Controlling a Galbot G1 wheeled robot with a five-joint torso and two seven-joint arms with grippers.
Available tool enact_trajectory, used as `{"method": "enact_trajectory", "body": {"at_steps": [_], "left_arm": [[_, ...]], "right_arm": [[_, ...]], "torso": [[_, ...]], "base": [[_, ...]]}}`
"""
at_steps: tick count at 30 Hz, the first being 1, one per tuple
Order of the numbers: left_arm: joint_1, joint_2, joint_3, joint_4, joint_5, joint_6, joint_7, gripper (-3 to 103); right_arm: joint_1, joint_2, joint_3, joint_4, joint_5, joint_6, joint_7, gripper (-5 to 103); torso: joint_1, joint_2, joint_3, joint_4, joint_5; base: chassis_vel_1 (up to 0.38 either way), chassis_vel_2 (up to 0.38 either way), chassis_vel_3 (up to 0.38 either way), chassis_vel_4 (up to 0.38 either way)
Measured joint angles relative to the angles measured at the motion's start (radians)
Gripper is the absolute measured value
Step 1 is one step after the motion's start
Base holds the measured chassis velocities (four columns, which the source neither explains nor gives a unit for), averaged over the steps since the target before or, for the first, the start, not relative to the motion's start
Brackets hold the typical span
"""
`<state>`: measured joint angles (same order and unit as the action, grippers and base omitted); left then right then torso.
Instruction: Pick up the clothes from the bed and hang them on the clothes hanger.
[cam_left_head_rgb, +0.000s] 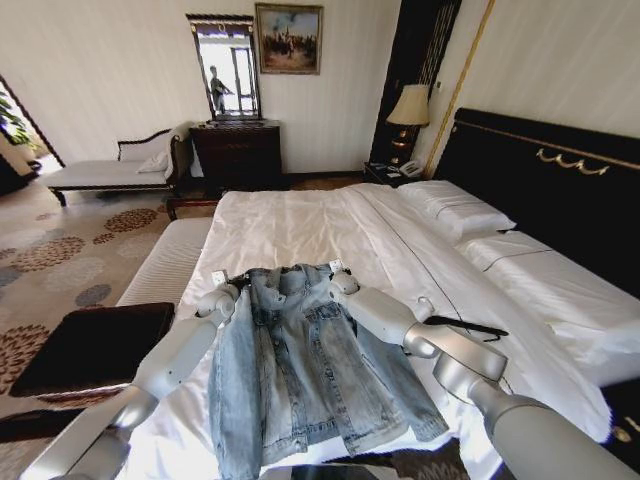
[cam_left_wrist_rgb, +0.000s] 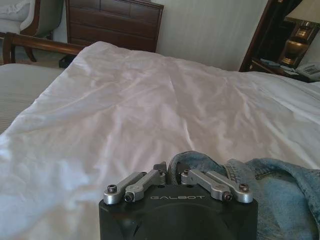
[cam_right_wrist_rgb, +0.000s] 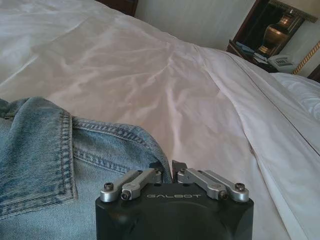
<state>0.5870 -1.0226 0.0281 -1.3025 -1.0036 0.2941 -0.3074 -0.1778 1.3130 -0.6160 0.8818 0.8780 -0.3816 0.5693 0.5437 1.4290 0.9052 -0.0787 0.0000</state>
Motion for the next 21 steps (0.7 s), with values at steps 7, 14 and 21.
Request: {"method": "enact_trajectory", "body": {"at_steps": [7, 14, 21], "left_arm": [[0.018, 0.029, -0.013, -0.03, 0.014, 0.007, -0.004, 30], [0.073, 0.059, -0.06, -0.098, 0.058, 0.007, -0.008, 57], [0.228, 0.136, -0.198, -0.263, 0.076, -0.009, -0.014, 80]], "right_arm": [[0.0, -0.015, -0.002, 0.031, -0.015, 0.01, -0.003, 30], [0.0, -0.075, 0.002, 0.116, -0.009, 0.01, 0.002, 62], [-0.033, -0.207, 0.03, 0.286, -0.011, 0.029, -0.012, 84]], "torso": [[0.0, 0.0, 0.0, 0.0003, 0.0], [0.0, 0.0, 0.0, 0.0, -0.0001], [0.0, 0.0, 0.0, -0.0003, 0.0001]], "base": [[0.0, 0.0, 0.0, 0.0], [0.0, 0.0, 0.0, 0.0], [0.0, 0.0, 0.0, 0.0]]}}
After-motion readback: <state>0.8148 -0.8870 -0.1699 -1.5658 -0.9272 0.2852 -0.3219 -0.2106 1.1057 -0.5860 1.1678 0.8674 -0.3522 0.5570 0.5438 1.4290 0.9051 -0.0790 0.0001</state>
